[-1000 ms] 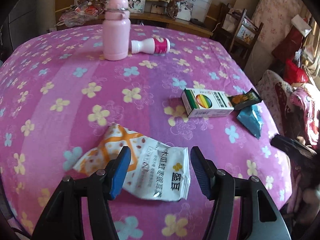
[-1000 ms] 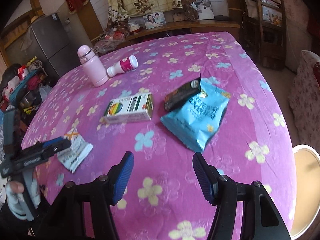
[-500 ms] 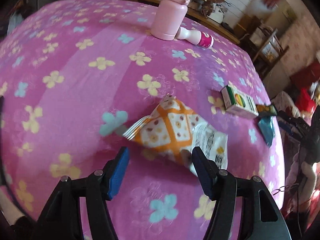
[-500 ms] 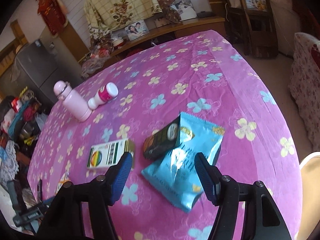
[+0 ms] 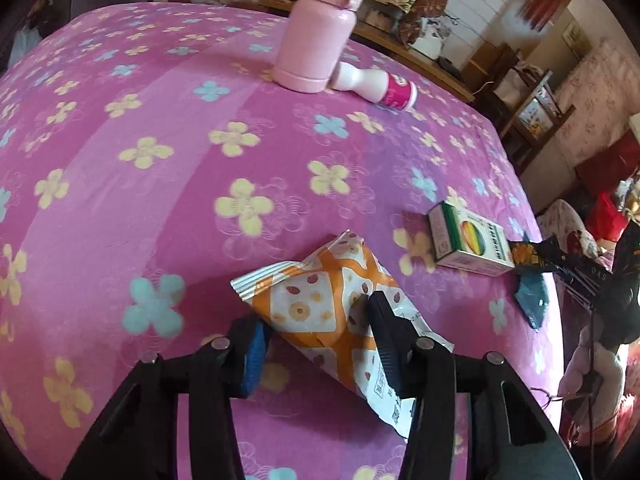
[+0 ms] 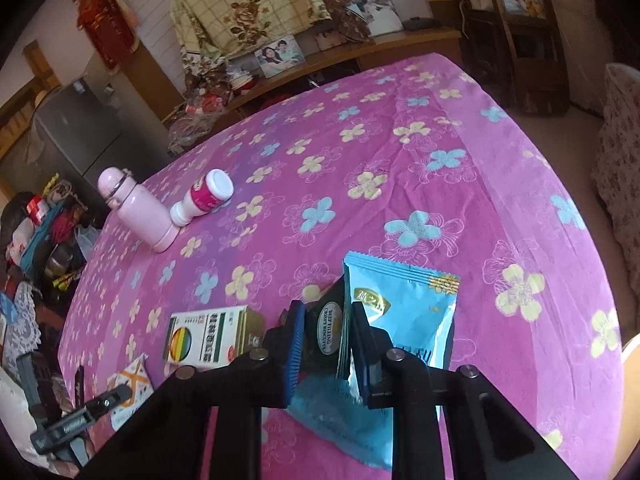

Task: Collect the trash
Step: 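Grasp the orange-patterned snack wrapper with the left tool while the right tool grasps the dark chocolate wrapper, then carry both wrappers over the cream bin and open both tools to drop them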

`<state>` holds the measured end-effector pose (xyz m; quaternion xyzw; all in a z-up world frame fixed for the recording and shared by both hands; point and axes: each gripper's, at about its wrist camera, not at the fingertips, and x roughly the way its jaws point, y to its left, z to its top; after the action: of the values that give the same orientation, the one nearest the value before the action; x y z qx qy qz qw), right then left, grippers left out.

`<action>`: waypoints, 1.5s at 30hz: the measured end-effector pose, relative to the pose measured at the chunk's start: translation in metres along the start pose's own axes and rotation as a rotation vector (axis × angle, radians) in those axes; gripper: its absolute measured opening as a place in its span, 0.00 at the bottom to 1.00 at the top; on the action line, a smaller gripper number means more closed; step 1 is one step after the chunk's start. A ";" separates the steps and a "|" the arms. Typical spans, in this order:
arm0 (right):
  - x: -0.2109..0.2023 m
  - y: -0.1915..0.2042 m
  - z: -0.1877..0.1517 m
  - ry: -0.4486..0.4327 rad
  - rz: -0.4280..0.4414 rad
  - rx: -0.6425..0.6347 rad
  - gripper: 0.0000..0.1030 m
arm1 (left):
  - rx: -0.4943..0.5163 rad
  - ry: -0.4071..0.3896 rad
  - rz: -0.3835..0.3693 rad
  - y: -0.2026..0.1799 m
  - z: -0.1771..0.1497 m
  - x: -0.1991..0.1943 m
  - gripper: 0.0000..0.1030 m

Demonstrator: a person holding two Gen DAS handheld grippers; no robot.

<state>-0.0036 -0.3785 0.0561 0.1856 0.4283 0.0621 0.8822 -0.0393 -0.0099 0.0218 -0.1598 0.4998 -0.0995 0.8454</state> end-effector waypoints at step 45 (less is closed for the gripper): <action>-0.239 -0.181 -0.118 -0.169 -0.247 0.164 0.23 | 0.564 0.070 -0.301 -0.338 -0.092 -0.010 0.23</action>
<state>-0.2542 -0.5776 0.0953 0.2073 0.3759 -0.0978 0.8979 -0.1276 -0.3359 0.1136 0.0124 0.4522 -0.3634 0.8144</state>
